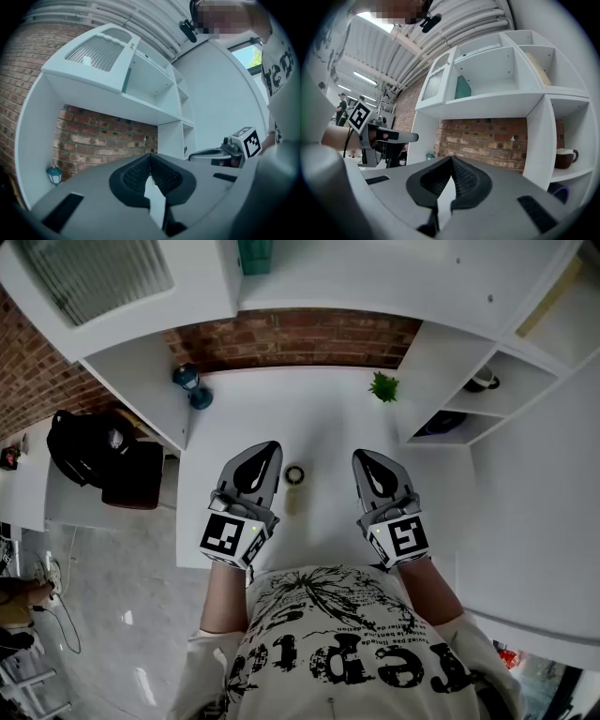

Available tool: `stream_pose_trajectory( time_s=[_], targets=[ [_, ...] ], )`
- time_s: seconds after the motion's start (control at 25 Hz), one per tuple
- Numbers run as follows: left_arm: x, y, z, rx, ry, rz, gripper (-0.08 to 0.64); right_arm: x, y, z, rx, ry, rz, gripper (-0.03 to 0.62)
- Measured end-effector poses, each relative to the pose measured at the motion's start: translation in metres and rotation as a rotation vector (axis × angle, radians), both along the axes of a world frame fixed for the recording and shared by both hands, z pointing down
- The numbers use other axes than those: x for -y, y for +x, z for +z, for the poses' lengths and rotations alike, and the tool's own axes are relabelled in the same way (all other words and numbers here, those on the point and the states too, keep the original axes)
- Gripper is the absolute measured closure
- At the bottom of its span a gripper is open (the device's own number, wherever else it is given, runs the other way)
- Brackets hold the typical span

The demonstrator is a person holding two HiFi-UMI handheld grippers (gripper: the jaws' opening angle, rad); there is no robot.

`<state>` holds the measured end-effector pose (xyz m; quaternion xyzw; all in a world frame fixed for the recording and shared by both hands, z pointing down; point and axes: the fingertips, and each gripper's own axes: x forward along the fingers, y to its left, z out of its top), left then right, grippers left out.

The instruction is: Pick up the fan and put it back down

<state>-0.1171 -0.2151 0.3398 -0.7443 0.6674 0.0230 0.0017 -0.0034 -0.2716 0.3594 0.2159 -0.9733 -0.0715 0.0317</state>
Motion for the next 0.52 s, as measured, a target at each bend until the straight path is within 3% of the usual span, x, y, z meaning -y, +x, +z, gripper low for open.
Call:
stream_pose_trajectory(
  time_s=[0.52],
  targets=[
    [0.009,0.007,0.008,0.025,-0.034,0.015,0.545,0.013,0.003,0.005,0.004,-0.037,0.037,0.578]
  ],
)
